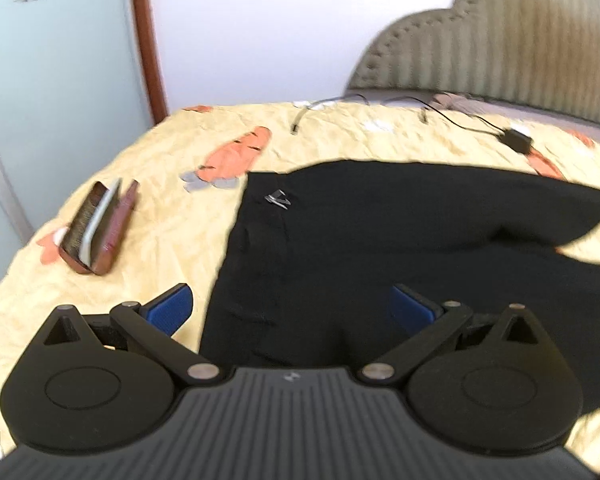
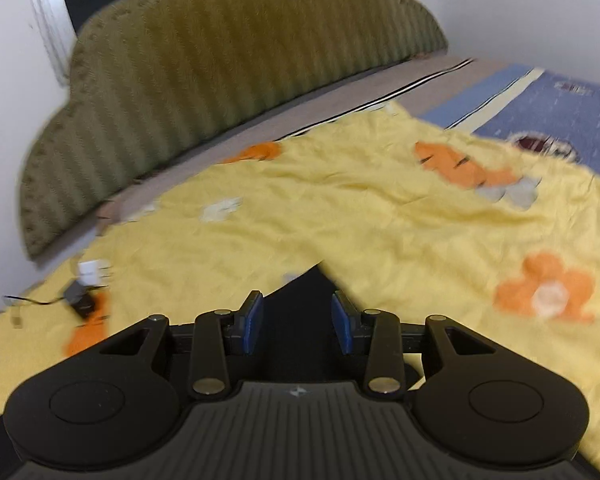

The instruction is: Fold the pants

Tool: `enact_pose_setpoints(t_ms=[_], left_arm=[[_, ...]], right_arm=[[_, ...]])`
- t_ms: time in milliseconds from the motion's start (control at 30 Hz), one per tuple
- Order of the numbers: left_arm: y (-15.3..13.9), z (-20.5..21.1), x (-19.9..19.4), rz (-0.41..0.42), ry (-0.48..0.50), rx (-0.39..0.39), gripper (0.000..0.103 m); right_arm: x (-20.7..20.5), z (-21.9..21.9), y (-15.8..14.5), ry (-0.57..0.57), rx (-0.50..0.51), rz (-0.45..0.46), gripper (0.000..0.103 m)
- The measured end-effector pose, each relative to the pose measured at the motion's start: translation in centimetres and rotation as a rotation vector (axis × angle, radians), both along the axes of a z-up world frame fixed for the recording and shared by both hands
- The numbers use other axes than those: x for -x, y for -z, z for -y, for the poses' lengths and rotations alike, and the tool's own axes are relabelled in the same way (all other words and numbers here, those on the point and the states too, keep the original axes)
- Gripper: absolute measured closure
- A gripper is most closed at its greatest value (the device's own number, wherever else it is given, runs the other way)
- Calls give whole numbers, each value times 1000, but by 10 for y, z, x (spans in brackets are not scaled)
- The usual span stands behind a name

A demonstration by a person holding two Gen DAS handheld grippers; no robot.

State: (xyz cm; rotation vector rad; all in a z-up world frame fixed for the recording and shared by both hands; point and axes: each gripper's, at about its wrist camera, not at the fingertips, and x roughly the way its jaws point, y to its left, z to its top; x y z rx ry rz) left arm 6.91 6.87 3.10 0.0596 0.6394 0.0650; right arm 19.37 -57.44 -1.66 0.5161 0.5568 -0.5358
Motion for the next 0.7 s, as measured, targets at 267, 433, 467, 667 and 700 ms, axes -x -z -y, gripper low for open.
enact_pose_setpoints(t_ms=[267, 433, 467, 667, 700], left_arm=[[-25, 8, 9, 70, 3, -111, 0], [-27, 7, -1, 60, -34, -97, 0], [-25, 7, -4, 54, -40, -100, 0], [-14, 19, -18, 30, -31, -147, 0], [-12, 21, -20, 29, -29, -158, 0]], right_arm=[[-1, 44, 27, -1, -130, -4, 67], [-21, 56, 38, -32, -174, 8, 69], [-26, 57, 39, -38, -174, 4, 69], [-58, 62, 54, -93, -178, -21, 69], [-60, 61, 56, -102, -172, -24, 70]])
